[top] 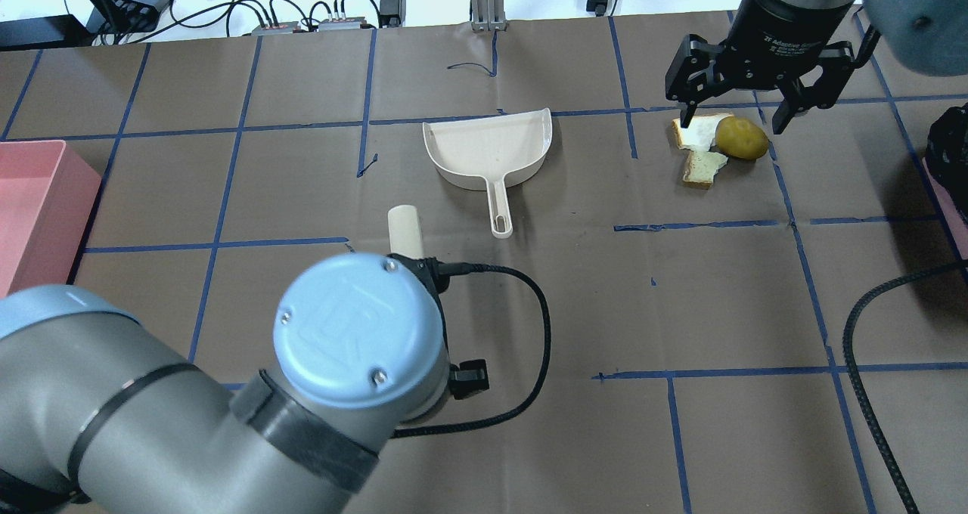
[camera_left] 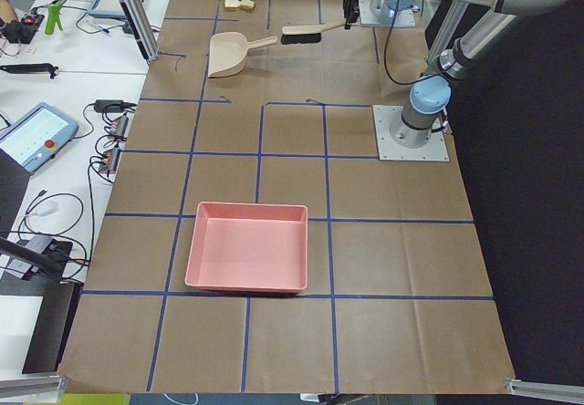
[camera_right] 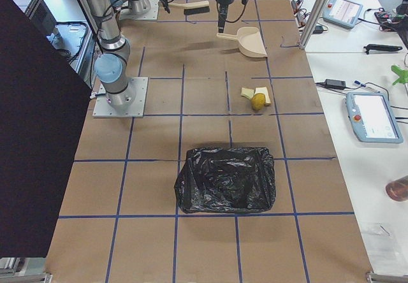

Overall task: Sweep and dump trash in nearest bin
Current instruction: 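Lift the brush with the left gripper toward the dustpan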

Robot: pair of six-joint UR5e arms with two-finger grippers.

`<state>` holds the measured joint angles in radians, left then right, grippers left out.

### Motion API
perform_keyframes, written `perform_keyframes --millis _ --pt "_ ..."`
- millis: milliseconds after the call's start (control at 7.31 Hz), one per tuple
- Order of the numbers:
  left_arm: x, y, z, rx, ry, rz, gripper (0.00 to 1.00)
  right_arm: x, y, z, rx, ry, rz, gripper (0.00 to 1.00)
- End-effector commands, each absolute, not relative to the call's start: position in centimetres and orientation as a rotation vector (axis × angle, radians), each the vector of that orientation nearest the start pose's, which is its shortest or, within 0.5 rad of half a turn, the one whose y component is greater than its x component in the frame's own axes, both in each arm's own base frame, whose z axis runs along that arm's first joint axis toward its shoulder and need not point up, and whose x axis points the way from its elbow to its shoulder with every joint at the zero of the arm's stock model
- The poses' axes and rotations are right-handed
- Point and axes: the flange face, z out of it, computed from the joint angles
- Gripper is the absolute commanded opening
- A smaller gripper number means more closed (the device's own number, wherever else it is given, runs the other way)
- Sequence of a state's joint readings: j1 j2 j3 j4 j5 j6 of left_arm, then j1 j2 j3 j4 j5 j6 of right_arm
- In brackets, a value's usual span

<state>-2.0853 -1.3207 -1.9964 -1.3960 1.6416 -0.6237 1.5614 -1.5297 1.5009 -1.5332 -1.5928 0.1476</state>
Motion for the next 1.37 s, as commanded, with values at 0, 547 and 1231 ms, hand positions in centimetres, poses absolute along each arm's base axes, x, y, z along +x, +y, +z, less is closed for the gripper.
perform_keyframes --millis 0,547,1231 --pt "-24.5 -32.7 43.8 -0.039 3.079 -0.042 0.00 12.7 -51.9 49.8 0.240 3.153 0.010 1.00" --pt "-17.6 -40.5 46.3 0.073 3.070 0.046 0.00 18.5 -56.4 48.5 0.113 3.109 0.032 1.00" --pt "-17.5 -41.6 45.0 0.056 3.048 0.275 0.00 33.6 -62.5 42.3 0.043 3.109 0.024 1.00"
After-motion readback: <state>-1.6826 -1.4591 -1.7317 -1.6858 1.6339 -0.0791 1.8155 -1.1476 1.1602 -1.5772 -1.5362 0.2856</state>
